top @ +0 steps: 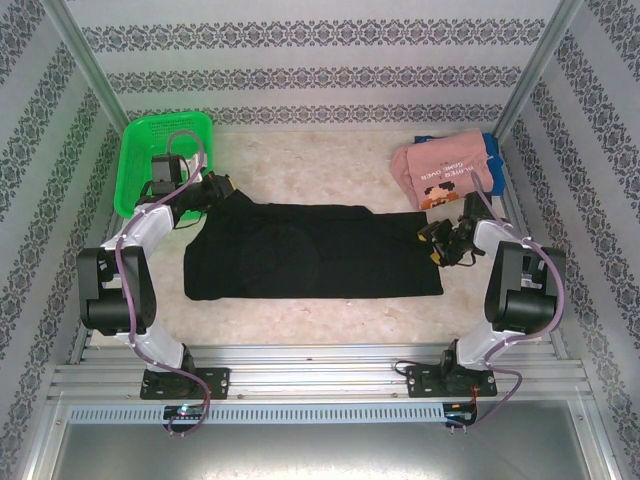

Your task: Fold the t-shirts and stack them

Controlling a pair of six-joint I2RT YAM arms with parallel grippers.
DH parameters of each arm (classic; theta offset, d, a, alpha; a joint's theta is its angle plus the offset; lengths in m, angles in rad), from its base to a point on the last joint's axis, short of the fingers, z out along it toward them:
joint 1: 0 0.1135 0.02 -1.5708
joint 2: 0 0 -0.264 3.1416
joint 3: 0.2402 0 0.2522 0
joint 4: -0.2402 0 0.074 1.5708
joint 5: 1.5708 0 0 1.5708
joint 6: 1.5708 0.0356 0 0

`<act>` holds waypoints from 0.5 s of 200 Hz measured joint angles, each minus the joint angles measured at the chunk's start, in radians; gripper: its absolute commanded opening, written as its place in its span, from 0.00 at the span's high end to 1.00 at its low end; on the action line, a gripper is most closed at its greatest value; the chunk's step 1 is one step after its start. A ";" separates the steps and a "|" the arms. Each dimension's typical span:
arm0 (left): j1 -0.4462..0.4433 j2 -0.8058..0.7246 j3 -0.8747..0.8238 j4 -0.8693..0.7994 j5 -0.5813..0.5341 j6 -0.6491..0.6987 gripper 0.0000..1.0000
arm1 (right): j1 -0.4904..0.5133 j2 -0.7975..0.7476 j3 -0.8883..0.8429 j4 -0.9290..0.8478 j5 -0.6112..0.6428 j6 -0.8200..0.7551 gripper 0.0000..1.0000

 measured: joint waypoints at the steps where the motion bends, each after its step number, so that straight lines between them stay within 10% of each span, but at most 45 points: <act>1: 0.000 0.000 0.000 0.000 0.000 0.000 0.90 | -0.001 0.000 0.000 0.004 -0.001 0.003 0.42; 67: -0.006 0.000 0.000 0.000 0.000 0.000 0.90 | -0.005 0.064 0.001 0.097 -0.030 0.083 0.53; 100: -0.006 0.000 0.000 0.000 0.000 0.000 0.90 | -0.005 0.066 0.001 0.097 -0.030 0.086 0.78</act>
